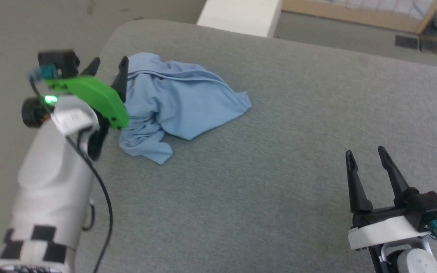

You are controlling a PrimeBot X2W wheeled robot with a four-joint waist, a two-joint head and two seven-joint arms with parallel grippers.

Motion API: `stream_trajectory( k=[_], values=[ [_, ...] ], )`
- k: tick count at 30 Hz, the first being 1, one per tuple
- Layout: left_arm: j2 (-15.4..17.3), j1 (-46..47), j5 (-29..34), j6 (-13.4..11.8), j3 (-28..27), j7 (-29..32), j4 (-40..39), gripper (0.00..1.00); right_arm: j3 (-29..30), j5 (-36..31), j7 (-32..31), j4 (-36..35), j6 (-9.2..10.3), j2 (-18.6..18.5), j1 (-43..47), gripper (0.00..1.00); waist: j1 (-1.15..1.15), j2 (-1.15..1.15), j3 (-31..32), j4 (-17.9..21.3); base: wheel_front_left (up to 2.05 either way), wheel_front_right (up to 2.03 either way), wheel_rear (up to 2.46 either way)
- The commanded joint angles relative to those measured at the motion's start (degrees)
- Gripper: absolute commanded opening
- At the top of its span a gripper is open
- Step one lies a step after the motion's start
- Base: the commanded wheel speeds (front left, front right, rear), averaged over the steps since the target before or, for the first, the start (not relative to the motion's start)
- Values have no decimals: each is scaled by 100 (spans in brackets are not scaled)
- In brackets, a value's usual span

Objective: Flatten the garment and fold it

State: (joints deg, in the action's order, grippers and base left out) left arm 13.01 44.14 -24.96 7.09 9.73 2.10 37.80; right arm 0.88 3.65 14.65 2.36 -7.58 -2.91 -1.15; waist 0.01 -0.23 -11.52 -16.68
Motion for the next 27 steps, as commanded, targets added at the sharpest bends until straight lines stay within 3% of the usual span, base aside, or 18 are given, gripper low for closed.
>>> stream_trajectory(
  k=[1, 8, 19, 20, 21, 22, 27],
  values=[
    [105, 252, -157, 38, 102, 316, 225, 100, 17, -45, 22, -58, 9, 3, -109, 100, -1, 23, -514, 520, 0, 0, 0],
    [355, 898, -629, 39, 464, 2528, 1332, 100, 94, -20, 25, -162, 9, 3, -175, 100, -1, 23, -831, 952, 0, 0, 0],
    [244, 829, -776, 38, 798, 3898, 1898, 100, 95, 21, 33, -235, 9, 3, -254, 100, -1, 23, -1051, 1007, 0, 0, 0],
    [231, 801, -799, 38, 798, 3873, 1891, 47, 92, 18, 33, -234, 9, 3, -270, 100, -1, 23, -1050, 986, 0, 0, 0],
    [238, 782, -789, 38, 808, 3770, 1856, 4, 91, 16, 33, -229, 9, 3, -282, 100, -1, 23, -1042, 964, 0, 0, 0],
    [247, 752, -785, 38, 805, 3643, 1831, 0, 84, 14, 33, -222, 9, 3, -299, 100, -1, 23, -1025, 943, 0, 0, 0],
    [284, 734, -861, -90, 557, 2633, 1637, 0, 85, 31, 34, -168, 9, 3, -309, 100, -1, 23, -834, 802, 0, 0, 0]
  ],
)
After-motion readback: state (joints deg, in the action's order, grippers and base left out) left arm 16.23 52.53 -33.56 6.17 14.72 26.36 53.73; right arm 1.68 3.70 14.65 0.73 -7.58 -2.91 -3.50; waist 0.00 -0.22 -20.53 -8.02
